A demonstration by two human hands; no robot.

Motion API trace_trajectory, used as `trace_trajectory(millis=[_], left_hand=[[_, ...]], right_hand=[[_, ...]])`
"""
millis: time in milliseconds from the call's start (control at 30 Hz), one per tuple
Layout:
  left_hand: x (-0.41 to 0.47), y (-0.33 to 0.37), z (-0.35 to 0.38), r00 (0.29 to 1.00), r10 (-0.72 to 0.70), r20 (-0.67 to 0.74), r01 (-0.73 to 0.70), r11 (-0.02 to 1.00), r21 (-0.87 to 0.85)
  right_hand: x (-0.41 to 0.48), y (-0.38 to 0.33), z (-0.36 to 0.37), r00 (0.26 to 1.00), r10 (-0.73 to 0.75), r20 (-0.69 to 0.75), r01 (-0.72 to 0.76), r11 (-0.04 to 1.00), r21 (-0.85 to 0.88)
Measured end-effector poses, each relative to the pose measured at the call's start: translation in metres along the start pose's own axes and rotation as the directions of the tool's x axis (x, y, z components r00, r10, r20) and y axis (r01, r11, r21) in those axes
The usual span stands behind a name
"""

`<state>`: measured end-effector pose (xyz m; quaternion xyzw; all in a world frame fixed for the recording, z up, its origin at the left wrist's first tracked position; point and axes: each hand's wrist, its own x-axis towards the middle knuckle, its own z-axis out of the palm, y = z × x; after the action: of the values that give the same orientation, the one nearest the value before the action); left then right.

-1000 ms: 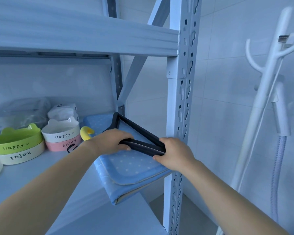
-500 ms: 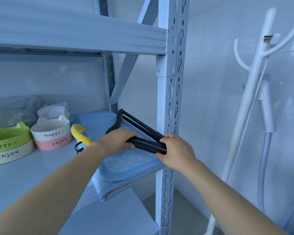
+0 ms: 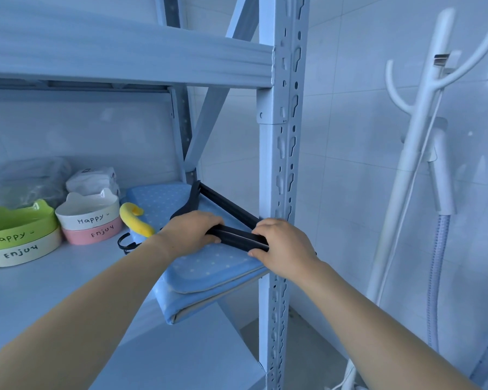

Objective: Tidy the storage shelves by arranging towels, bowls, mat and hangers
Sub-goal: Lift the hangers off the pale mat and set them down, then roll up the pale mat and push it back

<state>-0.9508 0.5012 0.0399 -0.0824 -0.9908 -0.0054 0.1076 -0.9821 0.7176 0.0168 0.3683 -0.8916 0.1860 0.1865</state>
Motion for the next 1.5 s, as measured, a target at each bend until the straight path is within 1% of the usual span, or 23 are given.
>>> trace_trajectory(millis=[67,200,367,500,600,767,933,1167,1333,1433,1500], left_hand=[[-0.004,-0.004,-0.003,1.0,-0.019,0.015,0.019,1.0,0.009],[-0.009,-0.007,-0.004,0.999,-0.045,-0.018,0.045,0.999,0.014],[-0.017,-0.003,0.003,0.991,-0.059,-0.117,0.059,0.998,0.002],[-0.032,-0.002,0.001,0.977,-0.058,-0.205,0.059,0.998,-0.003],[-0.049,-0.003,-0.002,0.96,-0.087,-0.265,0.083,0.996,-0.026],[-0.079,-0.003,0.0,0.958,-0.137,-0.253,0.127,0.99,-0.054],[-0.112,-0.007,-0.004,0.939,-0.211,-0.271,0.193,0.977,-0.09],[-0.172,-0.032,-0.015,0.913,-0.293,-0.284,0.287,0.956,-0.066],[-0.224,-0.056,-0.024,0.9,-0.347,-0.265,0.345,0.937,-0.055],[-0.264,-0.076,-0.03,0.879,-0.385,-0.282,0.389,0.92,-0.045],[-0.297,-0.092,-0.033,0.861,-0.432,-0.268,0.438,0.898,-0.041]], right_hand=[[0.002,-0.003,0.001,1.0,-0.016,0.0,0.016,1.0,0.019],[0.008,-0.01,0.001,1.0,-0.015,0.022,0.014,1.0,0.015],[0.011,-0.013,0.0,0.999,-0.001,0.053,0.001,1.0,-0.01],[0.007,-0.019,0.001,0.999,-0.036,0.021,0.036,0.999,0.004],[0.006,-0.027,0.002,0.998,-0.069,-0.006,0.069,0.997,0.017],[0.006,-0.051,0.009,0.99,-0.142,-0.014,0.143,0.989,0.038],[0.005,-0.085,0.023,0.972,-0.234,-0.01,0.233,0.965,0.117],[0.008,-0.138,0.033,0.966,-0.26,0.007,0.254,0.951,0.176],[0.01,-0.193,0.044,0.956,-0.291,0.025,0.28,0.938,0.207],[0.01,-0.234,0.053,0.942,-0.331,0.051,0.312,0.922,0.227],[0.009,-0.269,0.063,0.931,-0.36,0.066,0.334,0.909,0.249]])
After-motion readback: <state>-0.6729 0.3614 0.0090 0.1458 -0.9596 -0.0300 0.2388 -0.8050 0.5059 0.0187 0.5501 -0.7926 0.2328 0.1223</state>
